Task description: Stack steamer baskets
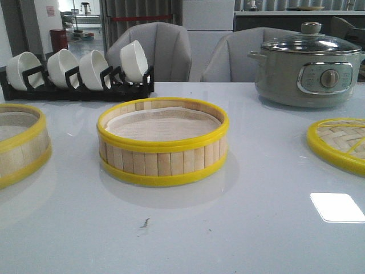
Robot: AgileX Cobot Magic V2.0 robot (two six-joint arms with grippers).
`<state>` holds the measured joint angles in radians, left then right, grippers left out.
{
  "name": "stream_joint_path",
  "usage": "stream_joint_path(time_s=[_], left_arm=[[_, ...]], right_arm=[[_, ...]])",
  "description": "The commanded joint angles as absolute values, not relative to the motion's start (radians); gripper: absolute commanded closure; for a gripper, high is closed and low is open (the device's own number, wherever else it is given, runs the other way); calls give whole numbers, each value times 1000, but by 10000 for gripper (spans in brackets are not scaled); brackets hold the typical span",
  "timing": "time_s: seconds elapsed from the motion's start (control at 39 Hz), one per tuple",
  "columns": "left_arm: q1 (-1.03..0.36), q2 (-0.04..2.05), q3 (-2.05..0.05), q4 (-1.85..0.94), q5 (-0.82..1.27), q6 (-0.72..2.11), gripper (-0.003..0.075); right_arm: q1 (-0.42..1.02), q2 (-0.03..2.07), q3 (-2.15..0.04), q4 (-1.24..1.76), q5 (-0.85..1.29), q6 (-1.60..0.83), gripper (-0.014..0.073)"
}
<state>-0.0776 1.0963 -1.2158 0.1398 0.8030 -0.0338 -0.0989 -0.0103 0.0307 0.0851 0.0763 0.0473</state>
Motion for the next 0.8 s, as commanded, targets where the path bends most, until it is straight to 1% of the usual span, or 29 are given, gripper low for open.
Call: stream_joint_path(time_s=[0.0, 0.77], left_arm=[[-85, 1098, -1260, 147, 784, -43, 631], [-85, 1103, -1249, 181, 785, -34, 631]], right_arm=[[-99, -31, 15, 83, -14, 39, 528], [-99, -31, 15, 83, -14, 39, 528]])
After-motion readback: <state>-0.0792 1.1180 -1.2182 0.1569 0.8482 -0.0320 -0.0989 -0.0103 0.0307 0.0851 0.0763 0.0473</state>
